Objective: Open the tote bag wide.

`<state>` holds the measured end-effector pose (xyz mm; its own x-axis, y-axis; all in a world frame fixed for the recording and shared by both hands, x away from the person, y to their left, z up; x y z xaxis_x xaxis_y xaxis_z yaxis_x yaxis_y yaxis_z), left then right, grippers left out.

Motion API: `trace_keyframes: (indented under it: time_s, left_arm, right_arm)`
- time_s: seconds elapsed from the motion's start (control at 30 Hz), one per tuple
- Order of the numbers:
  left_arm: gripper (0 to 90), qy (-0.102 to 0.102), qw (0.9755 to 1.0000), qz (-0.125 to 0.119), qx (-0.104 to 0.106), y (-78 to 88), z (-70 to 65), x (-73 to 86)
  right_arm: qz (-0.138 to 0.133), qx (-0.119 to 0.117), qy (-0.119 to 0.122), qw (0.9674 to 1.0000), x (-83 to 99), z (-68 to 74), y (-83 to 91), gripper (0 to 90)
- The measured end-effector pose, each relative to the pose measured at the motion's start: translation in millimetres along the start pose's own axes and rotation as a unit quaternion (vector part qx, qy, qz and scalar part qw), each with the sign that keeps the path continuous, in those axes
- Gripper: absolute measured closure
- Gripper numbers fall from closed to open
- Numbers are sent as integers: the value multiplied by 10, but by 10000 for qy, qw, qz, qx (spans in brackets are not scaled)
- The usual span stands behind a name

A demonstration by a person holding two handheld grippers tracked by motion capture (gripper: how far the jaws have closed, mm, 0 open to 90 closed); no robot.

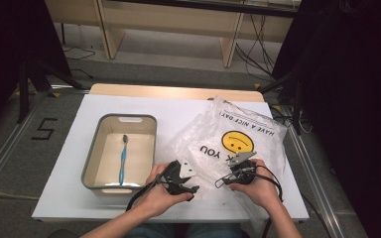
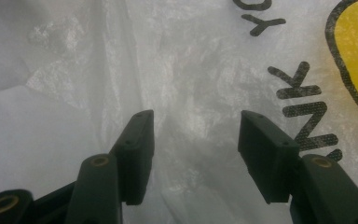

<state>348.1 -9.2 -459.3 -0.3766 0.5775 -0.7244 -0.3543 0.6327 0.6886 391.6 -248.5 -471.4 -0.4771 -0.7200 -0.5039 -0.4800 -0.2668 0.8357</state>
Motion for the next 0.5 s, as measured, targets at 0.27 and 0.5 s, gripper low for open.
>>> trace_keyframes:
  time_s: [0.27, 0.5]
  left_arm:
    - [382, -9, 10000, 1, -2, -3, -3, -3]
    - [382, -14, 10000, 26, 9, -17, -6, -4]
  right_arm:
    - [103, -118, 90, 9998, 2, 49, -41, 441]
    - [43, -399, -418, 9983, 51, 1, -43, 657]
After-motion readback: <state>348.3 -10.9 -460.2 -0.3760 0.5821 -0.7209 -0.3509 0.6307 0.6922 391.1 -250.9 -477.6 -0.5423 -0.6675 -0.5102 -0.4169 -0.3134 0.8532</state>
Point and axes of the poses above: each handheld gripper's, and its own axes: y roughly backward along the jaws, x roughly out of its underside, z roughly to its left, the point moved 1 cm from there along -y, roughly forward along the jaws, and after that the axes turned 6 degrees about x, right-handed, at the moved point
